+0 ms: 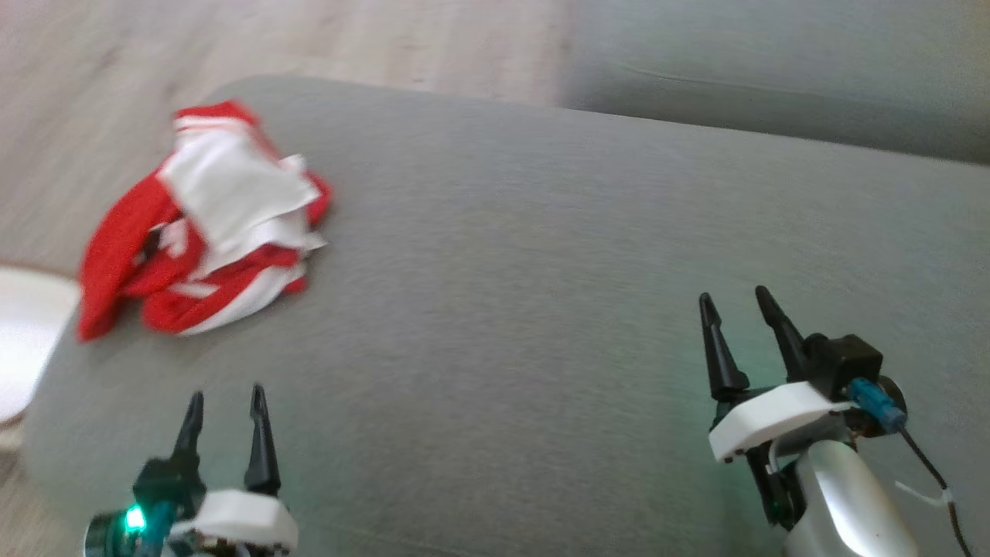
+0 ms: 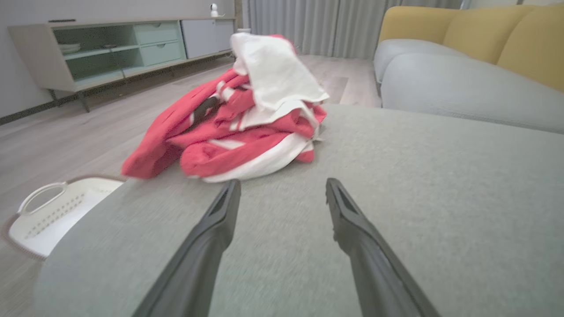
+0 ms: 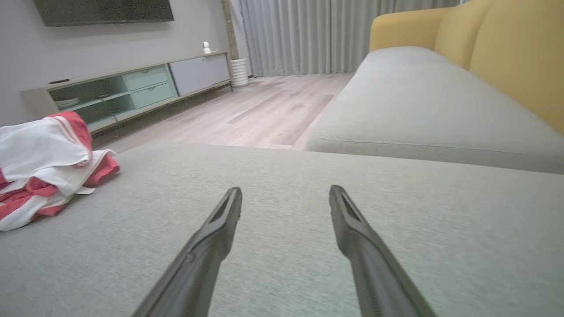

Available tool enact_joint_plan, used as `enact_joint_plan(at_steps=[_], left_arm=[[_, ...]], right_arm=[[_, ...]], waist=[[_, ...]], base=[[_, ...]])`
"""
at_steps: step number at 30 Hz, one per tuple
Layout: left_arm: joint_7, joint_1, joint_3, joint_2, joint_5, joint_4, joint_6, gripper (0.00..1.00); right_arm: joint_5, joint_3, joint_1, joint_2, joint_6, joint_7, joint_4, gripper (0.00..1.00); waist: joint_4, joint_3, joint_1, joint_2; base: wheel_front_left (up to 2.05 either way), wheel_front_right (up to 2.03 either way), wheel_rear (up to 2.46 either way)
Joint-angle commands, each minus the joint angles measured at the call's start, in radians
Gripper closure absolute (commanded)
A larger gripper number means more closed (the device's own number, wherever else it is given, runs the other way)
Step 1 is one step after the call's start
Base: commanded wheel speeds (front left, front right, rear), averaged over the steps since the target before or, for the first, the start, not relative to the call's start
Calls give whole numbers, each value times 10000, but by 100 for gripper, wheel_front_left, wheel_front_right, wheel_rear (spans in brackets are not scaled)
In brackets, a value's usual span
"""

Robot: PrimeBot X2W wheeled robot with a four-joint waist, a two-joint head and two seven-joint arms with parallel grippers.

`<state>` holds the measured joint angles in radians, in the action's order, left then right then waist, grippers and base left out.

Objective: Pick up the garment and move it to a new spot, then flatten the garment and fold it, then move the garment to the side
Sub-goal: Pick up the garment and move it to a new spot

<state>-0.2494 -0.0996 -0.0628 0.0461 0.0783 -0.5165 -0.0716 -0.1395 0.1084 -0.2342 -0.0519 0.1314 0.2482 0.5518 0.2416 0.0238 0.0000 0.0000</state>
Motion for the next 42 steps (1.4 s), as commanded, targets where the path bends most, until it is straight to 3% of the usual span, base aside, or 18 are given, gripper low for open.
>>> enact_joint_plan(at_steps=[1,8,17,23,29,38,42], left_arm=[[-124,-56,-325,61,10,284,-34,0],[-124,197,-662,66,-18,549,-73,0],[-124,-29,-1267,147,11,1433,-198,0],[-124,-1016,-1294,905,-125,1557,-399,0],[-124,-3094,-973,1896,526,295,-566,0],[-27,-6212,1200,3916,2012,-2173,-588,0],[495,-7014,2367,4190,3315,-2833,-589,0]], right_arm=[[-108,327,-219,16,-7,136,-256,0],[-218,517,-285,16,-7,136,-170,0],[-137,517,-373,16,-7,136,-112,0],[52,539,-540,16,-7,136,-80,0],[349,595,-868,10,-7,136,-102,0],[602,700,-1456,-138,-7,136,-294,0],[646,670,-1660,-257,-7,136,-333,0]], waist=[[1055,-14,0,0],[2026,175,0,0],[2137,494,0,0],[1830,839,0,0],[1181,1513,0,0],[38,2736,0,0],[-332,3256,0,0]], base=[[0,0,0],[0,0,0],[0,0,0],[0,0,0],[0,0,0],[0,0,0],[0,0,0]])
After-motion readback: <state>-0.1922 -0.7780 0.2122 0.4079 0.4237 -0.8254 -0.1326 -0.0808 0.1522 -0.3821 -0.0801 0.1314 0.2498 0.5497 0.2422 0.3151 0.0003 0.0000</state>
